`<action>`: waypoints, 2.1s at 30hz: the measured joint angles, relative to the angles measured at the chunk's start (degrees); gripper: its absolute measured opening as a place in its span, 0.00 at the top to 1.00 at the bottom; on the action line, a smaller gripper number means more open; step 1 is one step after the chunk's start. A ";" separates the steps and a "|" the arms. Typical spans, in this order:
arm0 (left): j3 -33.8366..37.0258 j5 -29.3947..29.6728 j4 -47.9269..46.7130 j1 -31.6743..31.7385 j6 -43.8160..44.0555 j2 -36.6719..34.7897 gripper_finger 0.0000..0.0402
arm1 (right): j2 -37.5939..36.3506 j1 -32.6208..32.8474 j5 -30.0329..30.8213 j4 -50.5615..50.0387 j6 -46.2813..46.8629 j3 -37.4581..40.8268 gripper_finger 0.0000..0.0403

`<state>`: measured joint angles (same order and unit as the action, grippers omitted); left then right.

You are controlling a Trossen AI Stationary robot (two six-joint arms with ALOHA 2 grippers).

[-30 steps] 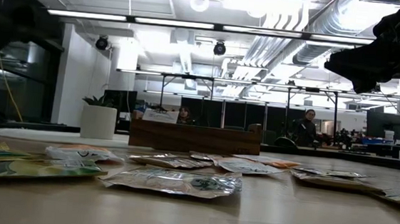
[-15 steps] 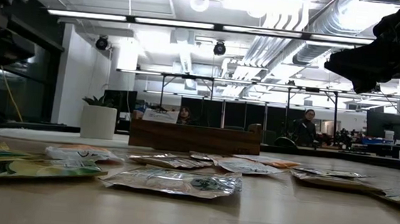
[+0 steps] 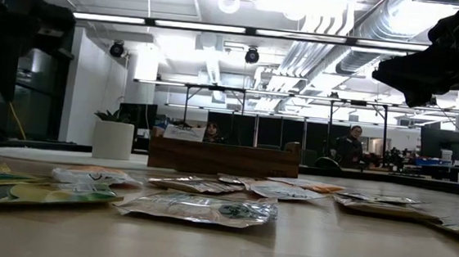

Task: Pick & Place Tea
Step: Put the yellow tea bag into the middle section of the wooden organizer

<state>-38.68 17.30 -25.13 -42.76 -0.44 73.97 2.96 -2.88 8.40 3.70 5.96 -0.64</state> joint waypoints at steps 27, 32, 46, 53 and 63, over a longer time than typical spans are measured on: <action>-0.04 -2.78 6.21 0.07 5.47 11.11 0.25 | 0.02 -0.01 0.02 0.00 0.00 0.00 0.62; -0.12 -4.31 6.48 0.07 7.22 12.45 0.25 | 0.02 0.00 0.00 -0.04 0.00 -0.02 0.62; -0.42 -10.64 10.01 2.82 9.96 17.88 0.35 | 0.02 -0.02 0.01 -0.04 0.00 -0.01 0.62; -0.44 -12.27 11.17 5.29 9.26 18.91 0.51 | 0.02 -0.01 0.00 -0.04 0.00 -0.01 0.62; -0.48 -11.78 13.60 5.57 9.75 20.70 0.73 | 0.02 -0.01 0.02 -0.04 0.00 -0.02 0.62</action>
<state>-39.16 5.52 -11.52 -37.19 9.30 94.67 2.98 -2.89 8.43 3.66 5.96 -0.66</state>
